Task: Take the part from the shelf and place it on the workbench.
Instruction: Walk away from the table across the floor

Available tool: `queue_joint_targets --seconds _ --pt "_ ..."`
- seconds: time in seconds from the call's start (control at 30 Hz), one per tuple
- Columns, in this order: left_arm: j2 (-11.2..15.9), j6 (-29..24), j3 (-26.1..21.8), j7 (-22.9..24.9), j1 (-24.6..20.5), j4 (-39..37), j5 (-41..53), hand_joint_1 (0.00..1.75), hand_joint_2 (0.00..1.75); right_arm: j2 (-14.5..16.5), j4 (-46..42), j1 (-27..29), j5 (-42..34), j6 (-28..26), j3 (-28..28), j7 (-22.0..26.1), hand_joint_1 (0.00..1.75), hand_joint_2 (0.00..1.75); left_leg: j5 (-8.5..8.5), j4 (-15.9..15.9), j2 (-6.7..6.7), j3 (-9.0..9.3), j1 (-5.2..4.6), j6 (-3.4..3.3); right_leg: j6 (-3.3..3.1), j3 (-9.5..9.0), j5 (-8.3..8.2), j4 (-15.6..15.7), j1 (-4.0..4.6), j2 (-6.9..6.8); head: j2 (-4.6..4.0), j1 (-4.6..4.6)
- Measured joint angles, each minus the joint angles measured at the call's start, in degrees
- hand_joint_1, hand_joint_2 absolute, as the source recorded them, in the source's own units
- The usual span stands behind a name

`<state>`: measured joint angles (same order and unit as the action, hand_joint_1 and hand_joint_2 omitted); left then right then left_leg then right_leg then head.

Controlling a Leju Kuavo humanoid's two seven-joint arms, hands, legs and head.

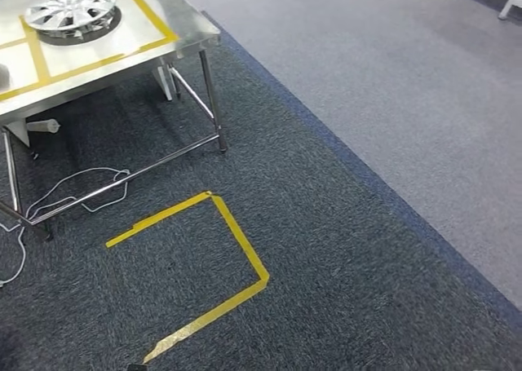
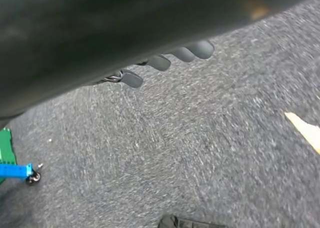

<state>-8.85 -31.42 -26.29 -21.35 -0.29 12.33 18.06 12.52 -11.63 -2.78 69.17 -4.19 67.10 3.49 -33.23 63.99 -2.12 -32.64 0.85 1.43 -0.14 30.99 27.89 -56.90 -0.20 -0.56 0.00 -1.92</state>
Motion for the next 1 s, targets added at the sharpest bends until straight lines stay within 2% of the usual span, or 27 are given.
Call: queue_joint_targets --seconds 0.03,0.07,0.1,0.13,0.17,0.23,0.3,0.33,0.37,0.4,0.43,0.47,0.5,0.53,0.57,0.6,0.63,0.67,0.7,0.73,0.77,0.8,0.83,0.9,0.93,1.0 --pt "0.0 0.0 -0.1 0.1 0.1 0.0 0.0 0.0 0.0 0.0 0.0 0.0 0.0 0.0 0.0 -0.1 0.0 0.0 -1.97 3.8 0.99 -1.62 0.03 0.04 -0.19 0.12 -0.13 0.0 0.04 0.68 0.0 -0.06" --pt "0.0 -0.1 -0.2 0.1 0.2 0.0 0.0 0.0 0.0 0.0 0.0 -0.1 0.1 0.0 0.0 -0.1 0.0 0.0 -3.33 7.2 1.4 -3.14 0.03 0.04 -0.27 0.2 -0.2 0.0 0.12 1.43 0.0 -0.06" --pt "0.0 -0.1 -0.3 0.2 0.4 0.0 -0.1 0.0 0.0 0.0 0.0 0.0 0.1 0.0 0.0 -0.2 0.0 0.0 -3.63 9.3 1.57 -4.1 0.02 -0.01 -0.3 0.23 -0.24 -0.1 0.19 2.22 0.0 -0.07" --pt "0.0 -0.1 -0.3 0.2 0.4 0.0 -0.1 0.0 0.0 0.0 0.0 0.0 0.1 0.0 0.0 -0.2 0.0 0.0 -2.66 9.2 1.67 -4.14 0.01 -0.14 -0.27 0.22 -0.27 -0.1 0.25 3.05 0.0 -0.05" --pt "0.0 -0.1 -0.3 0.2 0.4 0.0 -0.1 0.0 0.0 0.0 0.0 0.1 0.2 0.0 0.0 -0.2 0.0 0.0 -0.75 7.0 1.95 -3.25 0.0 -0.33 -0.24 0.18 -0.29 -0.2 0.28 3.87 0.0 -0.06" --pt "0.0 -0.1 -0.3 0.2 0.5 0.0 -0.1 0.0 0.0 0.0 0.0 0.0 0.2 0.1 0.0 -0.2 0.0 0.0 3.49 -0.3 4.32 -0.13 0.07 -0.91 -0.05 0.2 -0.31 -0.4 0.36 5.45 0.0 -0.05" --pt "0.1 -0.1 -0.4 0.2 0.5 0.0 -0.1 0.0 0.0 0.1 0.0 -0.1 0.2 0.1 0.0 -0.2 0.0 0.0 4.88 -5.1 6.54 1.77 0.15 -1.29 0.47 0.68 -0.43 -0.6 0.33 6.82 0.0 -0.01" --pt "0.1 -0.1 -0.4 0.2 0.4 0.0 -0.1 0.0 0.0 0.1 0.0 -0.1 0.3 0.1 0.0 -0.2 0.0 0.0 4.69 -5.6 6.69 1.91 0.11 -1.4 0.86 0.98 -0.58 -0.6 0.24 7.44 0.0 -0.01" --pt "0.1 -0.2 -0.4 0.2 0.4 0.0 -0.1 0.0 0.0 0.1 0.0 0.0 0.3 0.1 0.0 -0.2 0.0 0.0 4.73 -6.0 6.17 2.0 0.09 -1.55 1.27 1.42 -0.76 -0.5 0.1 8.06 0.0 0.0" --pt "0.1 -0.2 -0.4 0.2 0.3 0.0 -0.1 0.0 0.0 0.1 0.0 0.1 0.3 0.1 0.0 -0.2 0.0 0.0 4.93 -6.2 5.47 2.04 0.1 -1.84 1.62 1.73 -0.75 -0.6 0.04 7.71 0.0 0.0" --pt "0.1 -0.2 -0.5 0.2 0.3 0.0 -0.1 0.0 0.0 0.1 0.0 0.2 0.3 0.0 0.0 -0.2 0.0 0.0 5.1 -6.4 4.74 2.09 0.14 -2.18 1.89 2.24 -0.31 -1.2 0.07 6.57 0.0 0.14" --pt "0.1 -0.3 -0.5 0.3 0.3 0.0 -0.1 0.0 0.0 0.1 0.0 0.1 0.4 0.0 0.0 -0.2 0.0 0.0 5.23 -6.7 3.92 2.14 0.2 -2.54 2.13 3.2 0.79 -2.9 0.12 4.93 0.0 0.37" --pt "0.1 -0.3 -0.6 0.3 0.4 0.0 -0.1 0.0 0.0 0.1 0.0 0.0 0.4 0.0 0.0 -0.2 0.0 0.0 5.27 -6.8 3.01 2.14 0.16 -2.78 2.32 4.53 2.48 -5.7 0.08 3.03 0.0 0.53" --pt "0.0 -0.3 -0.7 0.3 0.5 0.0 -0.1 0.0 0.0 0.1 0.0 -0.1 0.5 0.0 0.0 -0.3 0.0 0.0 5.23 -6.8 2.15 2.08 0.08 -2.92 2.57 6.31 4.42 -9.4 0.01 1.86 0.0 0.73" --pt "0.0 -0.2 -0.7 0.4 0.6 0.0 0.0 0.0 0.0 0.1 0.0 -0.2 0.5 0.0 0.0 -0.3 0.0 0.0 5.21 -6.8 1.2 2.03 0.02 -2.98 2.82 8.03 6.07 -13.1 -0.13 1.35 0.0 0.78" --pt "0.0 -0.2 -0.7 0.4 0.7 0.0 0.0 0.0 0.0 0.1 0.0 -0.1 0.5 0.0 0.0 -0.4 0.0 0.0 5.19 -6.8 0.29 1.99 -0.03 -2.98 3.02 9.11 6.89 -15.6 -0.27 1.15 0.0 0.75" --pt "0.0 -0.2 -0.8 0.5 0.7 0.0 0.0 0.0 0.0 0.1 0.0 -0.1 0.5 0.0 0.0 -0.4 0.0 0.0 5.17 -6.8 -0.53 1.95 -0.04 -2.95 3.17 9.15 6.66 -16.1 -0.39 0.98 0.0 0.76" --pt "0.0 -0.1 -0.8 0.5 0.7 0.0 0.0 0.0 0.0 0.1 0.0 0.0 0.5 0.0 0.0 -0.5 0.0 0.0 5.12 -6.8 -1.28 1.97 -0.04 -2.88 3.23 7.91 5.38 -14.2 -0.48 0.66 0.0 0.77" --pt "-0.1 0.0 -0.8 0.5 0.7 0.0 0.1 0.0 0.0 0.1 0.0 0.1 0.5 0.0 0.0 -0.5 0.0 0.0 5.05 -6.8 -1.97 2.07 -0.04 -2.76 3.21 5.7 3.61 -10.6 -0.52 -0.06 0.0 0.77" --pt "-0.1 0.2 -0.8 0.5 0.7 0.0 0.1 0.0 0.0 0.1 0.0 0.0 0.4 0.0 0.0 -0.6 0.0 0.0 4.95 -6.7 -2.62 2.2 -0.13 -2.57 3.1 3.29 2.25 -6.4 -0.42 -1.45 0.0 0.8" --pt "-0.1 0.4 -0.9 0.4 0.7 0.0 0.1 0.0 0.0 0.1 0.0 -0.1 0.4 0.0 0.0 -0.6 0.0 0.0 4.82 -6.7 -3.24 2.36 -0.26 -2.29 2.81 1.29 1.25 -3.0 -0.29 -2.52 0.0 0.73" --pt "-0.2 0.7 -1.0 0.3 0.7 0.0 0.0 0.0 0.0 0.1 0.0 -0.2 0.4 0.1 0.0 -0.5 0.0 0.0 4.73 -6.6 -3.77 2.49 -0.39 -1.97 2.49 0.14 0.88 -1.0 -0.13 -3.26 0.0 0.61" --pt "-0.2 0.8 -1.1 0.2 0.6 0.0 0.0 0.0 0.0 0.1 0.0 -0.2 0.4 0.1 0.0 -0.5 0.0 0.0 4.7 -6.6 -4.29 2.59 -0.48 -1.63 2.14 -0.06 0.93 -0.3 0.06 -3.43 0.0 0.5" --pt "-0.2 0.9 -1.3 0.1 0.4 0.0 0.1 0.0 0.0 0.1 0.0 0.0 0.4 0.1 0.0 -0.5 0.0 0.0 4.55 -6.5 -4.88 2.76 -0.34 -0.88 1.4 0.11 0.66 -0.3 0.06 -2.15 0.0 0.38" --pt "-0.2 0.9 -1.3 0.0 0.3 0.0 0.2 0.0 0.0 0.1 0.0 0.1 0.3 0.2 0.0 -0.5 0.0 0.0 4.01 -5.9 -4.01 2.67 -0.21 -0.52 1.03 0.09 0.5 -0.1 -0.04 -1.58 0.0 0.34" --pt "-0.2 1.1 -1.4 -0.1 0.3 0.0 0.3 0.0 0.0 0.1 0.0 0.0 0.3 0.3 0.0 -0.5 0.0 0.0 1.1 -1.8 -0.87 1.21 0.0 -0.05 0.31 -0.24 0.09 0.1 -0.29 -0.38 0.0 0.13"
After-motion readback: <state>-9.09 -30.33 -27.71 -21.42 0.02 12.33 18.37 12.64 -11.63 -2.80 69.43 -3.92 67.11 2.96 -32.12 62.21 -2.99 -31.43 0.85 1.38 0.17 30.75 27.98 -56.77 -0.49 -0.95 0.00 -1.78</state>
